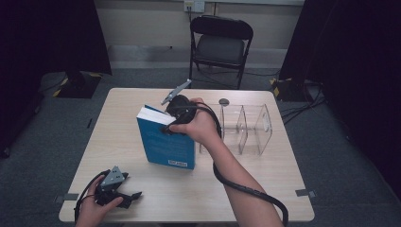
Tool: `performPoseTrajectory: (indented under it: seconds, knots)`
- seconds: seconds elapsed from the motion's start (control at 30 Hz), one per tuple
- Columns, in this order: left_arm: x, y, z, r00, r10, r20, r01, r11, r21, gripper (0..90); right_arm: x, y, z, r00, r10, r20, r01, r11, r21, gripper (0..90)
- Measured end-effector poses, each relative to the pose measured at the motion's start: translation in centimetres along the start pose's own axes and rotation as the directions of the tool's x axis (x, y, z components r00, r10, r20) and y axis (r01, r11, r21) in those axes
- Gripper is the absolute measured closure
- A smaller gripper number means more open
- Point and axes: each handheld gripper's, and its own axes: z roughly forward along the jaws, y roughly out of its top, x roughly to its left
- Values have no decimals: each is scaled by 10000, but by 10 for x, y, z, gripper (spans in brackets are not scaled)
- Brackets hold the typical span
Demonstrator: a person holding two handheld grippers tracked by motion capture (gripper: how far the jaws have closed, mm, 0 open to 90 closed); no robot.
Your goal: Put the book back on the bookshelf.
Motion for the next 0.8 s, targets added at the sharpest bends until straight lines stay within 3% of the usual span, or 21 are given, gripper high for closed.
performPoseTrajectory:
  seconds: [0.43,0.8]
  knots:
    - [0,0,0,10000,12,-5,-12,10000,1,84,0,-2,5,9998,-176,19,175,9994,297,467]
    - [0,0,0,10000,-12,32,12,10000,-2,81,-3,-7,11,10000,38,1,-38,9995,326,450]
